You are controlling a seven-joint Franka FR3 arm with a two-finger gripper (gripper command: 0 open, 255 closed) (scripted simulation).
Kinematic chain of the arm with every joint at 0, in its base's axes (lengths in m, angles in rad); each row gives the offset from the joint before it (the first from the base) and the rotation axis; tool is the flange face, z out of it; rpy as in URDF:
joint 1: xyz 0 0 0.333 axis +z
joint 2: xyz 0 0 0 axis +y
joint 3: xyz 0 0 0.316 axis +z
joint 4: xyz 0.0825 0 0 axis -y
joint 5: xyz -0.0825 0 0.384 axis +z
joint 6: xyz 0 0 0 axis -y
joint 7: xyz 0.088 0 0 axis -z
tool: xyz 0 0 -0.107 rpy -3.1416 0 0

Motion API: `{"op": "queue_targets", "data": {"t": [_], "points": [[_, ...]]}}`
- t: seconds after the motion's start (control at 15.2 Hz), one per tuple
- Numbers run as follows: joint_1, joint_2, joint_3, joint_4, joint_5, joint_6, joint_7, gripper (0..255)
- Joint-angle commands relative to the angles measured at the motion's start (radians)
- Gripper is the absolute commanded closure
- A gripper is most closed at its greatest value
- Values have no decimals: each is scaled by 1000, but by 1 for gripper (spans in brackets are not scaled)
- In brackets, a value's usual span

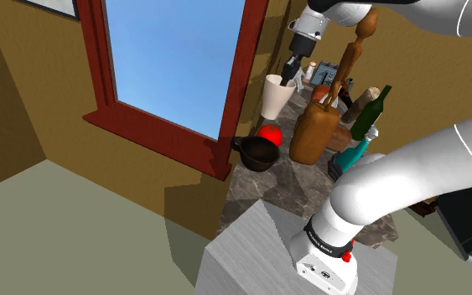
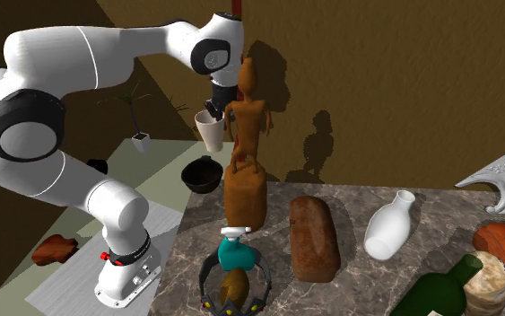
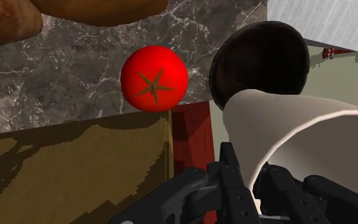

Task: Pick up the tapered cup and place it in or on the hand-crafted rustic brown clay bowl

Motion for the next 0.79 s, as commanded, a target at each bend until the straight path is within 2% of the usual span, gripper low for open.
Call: {"op": "queue_targets", "data": {"t": [0.0,0.13,0.73], "points": [[6,-62,45,-47,4,-11,55,255],[14,-118,91,-88,17,-22,108,255],[7,-124,83,-213,11,96,95,255]]}}
